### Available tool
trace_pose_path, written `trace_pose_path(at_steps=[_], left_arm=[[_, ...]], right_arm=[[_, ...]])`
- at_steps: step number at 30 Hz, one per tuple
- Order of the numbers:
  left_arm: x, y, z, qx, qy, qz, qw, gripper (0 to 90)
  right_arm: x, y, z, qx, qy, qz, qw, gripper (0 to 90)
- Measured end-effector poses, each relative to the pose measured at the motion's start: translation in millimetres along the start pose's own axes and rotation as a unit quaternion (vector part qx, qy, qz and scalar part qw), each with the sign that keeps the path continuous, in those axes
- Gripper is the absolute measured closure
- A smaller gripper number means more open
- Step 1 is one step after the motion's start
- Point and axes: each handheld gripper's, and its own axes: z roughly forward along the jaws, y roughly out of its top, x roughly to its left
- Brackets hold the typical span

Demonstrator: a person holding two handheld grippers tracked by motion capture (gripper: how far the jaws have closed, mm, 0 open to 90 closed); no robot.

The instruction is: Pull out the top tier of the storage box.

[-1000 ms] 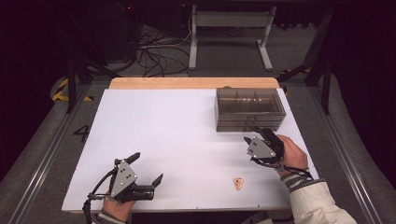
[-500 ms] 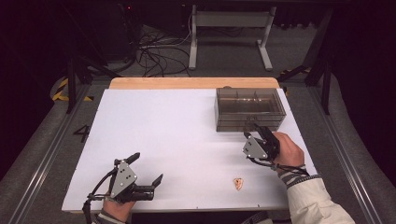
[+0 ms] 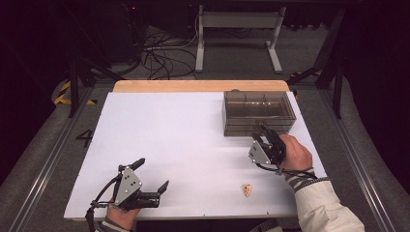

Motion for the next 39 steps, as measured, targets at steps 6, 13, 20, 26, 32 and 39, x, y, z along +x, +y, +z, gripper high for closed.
trace_pose_path(at_steps=[6,13,20,26,32,39], left_arm=[[-0.1,0.0,0.1,0.000,0.000,0.000,1.0000,1.6],[-0.2,-0.1,0.3,0.000,0.001,0.001,1.0000,1.6],[-0.1,0.0,-0.1,-0.001,0.002,0.001,1.0000,1.6],[-0.2,-0.2,0.3,0.000,0.000,0.000,1.0000,1.6],[-0.6,-0.2,0.6,0.000,0.000,-0.001,1.0000,1.6],[-0.5,-0.4,1.2,0.002,-0.002,-0.001,1.0000,1.6]], right_arm=[[0.9,-0.5,3.9,0.004,-0.005,-0.003,1.0000,60.8],[1.2,-1.6,6.6,0.008,-0.016,-0.006,0.9998,63.4],[4.9,-2.1,11.4,0.011,-0.041,-0.026,0.9987,65.2],[8.8,-1.6,15.3,0.026,-0.067,-0.043,0.9965,66.5],[12.0,-0.7,19.9,0.037,-0.072,-0.053,0.9953,67.1],[13.1,-2.3,25.2,0.049,-0.069,-0.057,0.9948,67.9]])
